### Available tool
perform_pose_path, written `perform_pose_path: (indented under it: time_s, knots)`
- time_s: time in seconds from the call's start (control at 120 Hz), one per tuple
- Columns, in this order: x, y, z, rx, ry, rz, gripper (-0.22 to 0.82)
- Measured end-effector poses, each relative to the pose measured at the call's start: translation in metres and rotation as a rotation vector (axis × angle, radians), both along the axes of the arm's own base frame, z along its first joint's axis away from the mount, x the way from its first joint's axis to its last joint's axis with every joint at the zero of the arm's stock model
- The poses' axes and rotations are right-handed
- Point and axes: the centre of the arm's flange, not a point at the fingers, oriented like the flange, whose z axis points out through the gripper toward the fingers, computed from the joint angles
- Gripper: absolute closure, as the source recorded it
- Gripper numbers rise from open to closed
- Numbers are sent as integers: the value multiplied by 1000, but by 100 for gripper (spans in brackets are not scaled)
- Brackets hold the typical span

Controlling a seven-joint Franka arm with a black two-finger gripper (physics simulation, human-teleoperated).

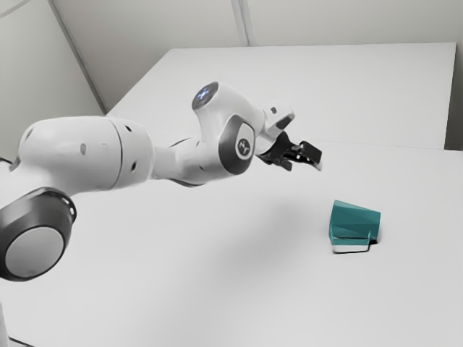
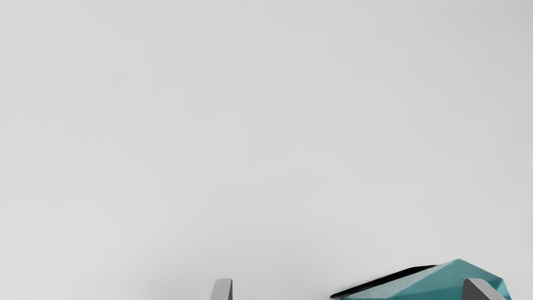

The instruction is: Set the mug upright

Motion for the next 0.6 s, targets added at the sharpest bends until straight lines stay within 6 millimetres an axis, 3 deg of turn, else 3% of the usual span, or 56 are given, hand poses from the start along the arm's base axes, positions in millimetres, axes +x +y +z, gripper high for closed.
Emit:
perform_pose_path:
  time_s: [0.142, 0.258, 0.375, 0.6]
  knots:
    - [-35, -34, -17, -78, 53, 13, 0]
    - [-52, -44, -29, -105, 85, 33, 0]
    - [-54, -50, -44, -106, 99, 45, 0]
    - [-42, -58, -58, -96, 63, 57, 0]
